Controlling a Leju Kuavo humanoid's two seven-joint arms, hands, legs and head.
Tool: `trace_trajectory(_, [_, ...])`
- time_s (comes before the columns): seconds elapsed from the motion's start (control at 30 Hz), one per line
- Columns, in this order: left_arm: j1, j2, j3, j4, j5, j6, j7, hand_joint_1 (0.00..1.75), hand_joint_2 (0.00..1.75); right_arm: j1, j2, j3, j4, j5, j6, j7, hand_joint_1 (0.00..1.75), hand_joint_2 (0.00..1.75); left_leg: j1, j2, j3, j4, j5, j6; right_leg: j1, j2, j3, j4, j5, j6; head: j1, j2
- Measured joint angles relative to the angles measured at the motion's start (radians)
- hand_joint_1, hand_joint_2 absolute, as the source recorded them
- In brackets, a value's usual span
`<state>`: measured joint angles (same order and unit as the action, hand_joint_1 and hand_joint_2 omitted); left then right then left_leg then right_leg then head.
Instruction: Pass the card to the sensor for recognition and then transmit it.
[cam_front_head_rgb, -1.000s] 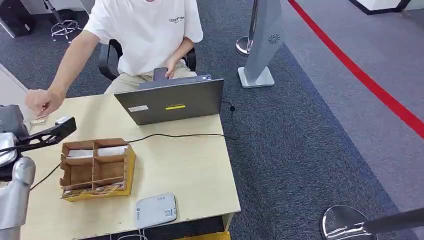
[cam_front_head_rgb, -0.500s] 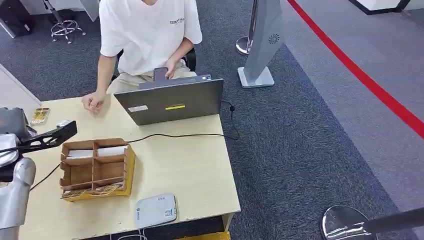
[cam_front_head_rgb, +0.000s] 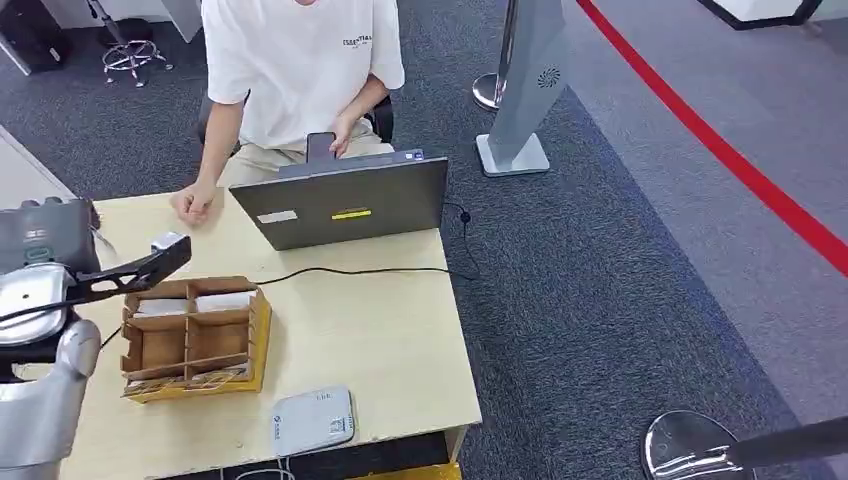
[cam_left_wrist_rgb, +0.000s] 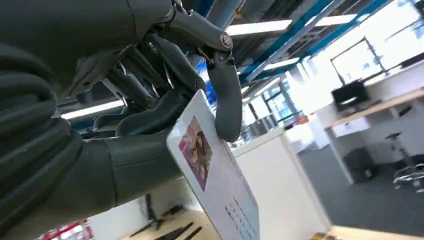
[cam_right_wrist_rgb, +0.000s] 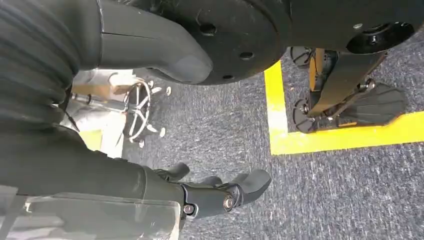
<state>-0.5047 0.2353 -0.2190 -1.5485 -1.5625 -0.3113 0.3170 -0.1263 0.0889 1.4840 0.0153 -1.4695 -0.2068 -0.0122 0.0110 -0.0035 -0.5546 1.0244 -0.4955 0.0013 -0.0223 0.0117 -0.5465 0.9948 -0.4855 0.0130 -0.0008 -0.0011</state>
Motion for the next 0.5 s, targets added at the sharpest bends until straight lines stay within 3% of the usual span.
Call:
trace_trajectory(0.43, [0.061,-0.155,-0.247,-0.224,0.0,0.074,-0.113,1.75,1.75,0.001,0.002,0.045,-0.001,-0.023,-0.02,-0.001,0.0,1.75,0.0,0.0,0.0,0.0,0.0,0.0,0.0,0.0,0.0,0.0,0.0,0.0,0.0,0.0])
trace_trajectory(0.47, [0.066,-0.171,-0.264,-0.241,0.0,0.074,-0.119,1.75,1.75,0.02,0.008,0.045,-0.008,-0.004,-0.012,0.026,0.0,1.75,0.0,-0.001,0.001,0.001,-0.001,0.0,0.0,-0.001,-0.003,-0.001,-0.001,0.0,0.0,0.0])
trace_trajectory(0.5, [0.07,-0.184,-0.285,-0.263,0.0,0.069,-0.12,1.75,1.75,0.058,0.019,0.019,-0.1,0.06,-0.006,0.088,0.0,1.75,0.003,-0.002,0.002,0.0,-0.002,0.0,0.004,0.0,0.001,-0.002,-0.003,-0.001,-0.004,0.0])
